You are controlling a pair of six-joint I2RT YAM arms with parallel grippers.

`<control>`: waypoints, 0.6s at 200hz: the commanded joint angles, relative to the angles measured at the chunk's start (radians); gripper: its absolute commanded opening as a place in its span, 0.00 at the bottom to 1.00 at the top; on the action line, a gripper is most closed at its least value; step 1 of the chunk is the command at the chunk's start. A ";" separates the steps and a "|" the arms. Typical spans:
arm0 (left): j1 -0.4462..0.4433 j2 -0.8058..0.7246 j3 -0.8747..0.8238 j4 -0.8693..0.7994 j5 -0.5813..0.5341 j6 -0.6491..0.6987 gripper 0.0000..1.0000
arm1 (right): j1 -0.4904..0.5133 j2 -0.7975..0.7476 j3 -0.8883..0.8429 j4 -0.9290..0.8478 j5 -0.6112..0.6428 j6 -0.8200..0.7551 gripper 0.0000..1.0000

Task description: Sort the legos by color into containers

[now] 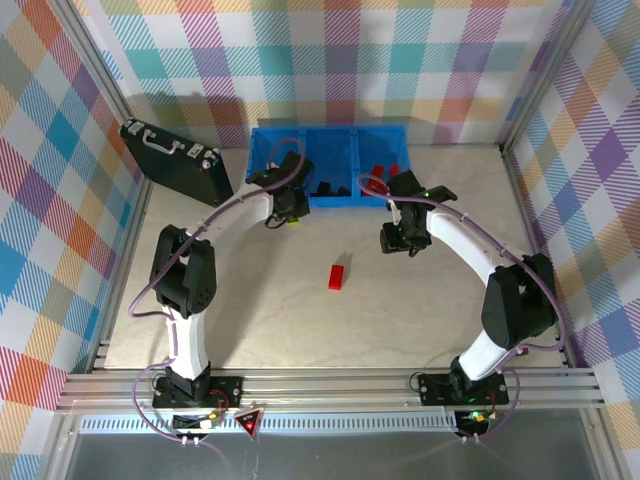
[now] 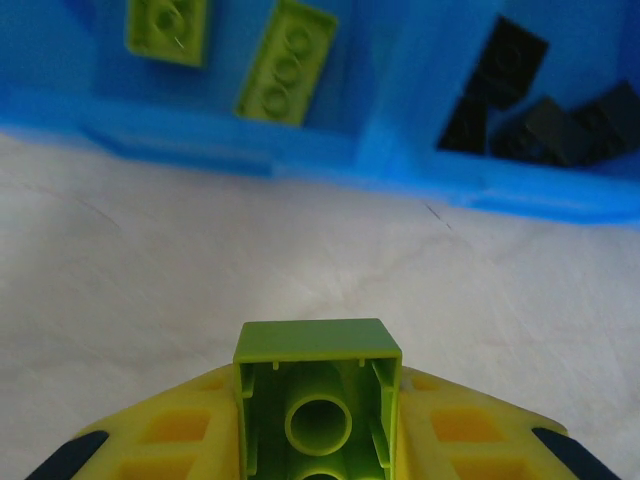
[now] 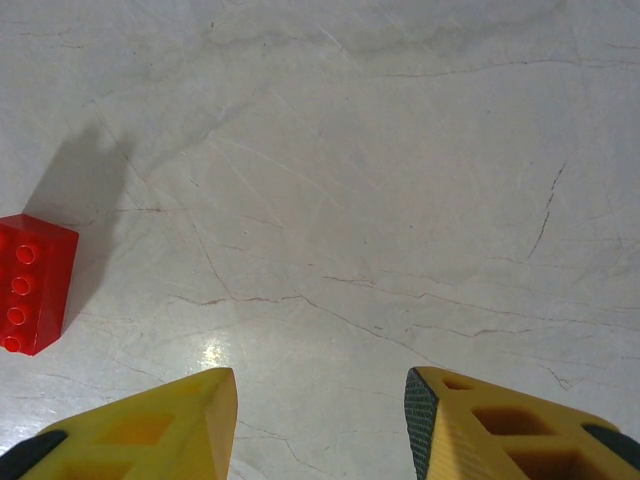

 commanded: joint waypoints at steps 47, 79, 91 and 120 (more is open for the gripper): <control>0.106 0.173 0.259 0.052 0.034 0.270 0.31 | -0.005 -0.045 0.018 -0.042 -0.029 0.037 0.50; 0.137 0.274 0.348 0.120 0.068 0.319 0.32 | -0.005 -0.065 0.011 -0.061 -0.033 0.048 0.50; 0.145 0.308 0.371 0.145 0.068 0.329 0.32 | -0.005 -0.078 0.005 -0.070 -0.032 0.054 0.50; 0.160 0.388 0.436 0.153 0.052 0.341 0.33 | -0.005 -0.123 -0.029 -0.070 -0.035 0.078 0.50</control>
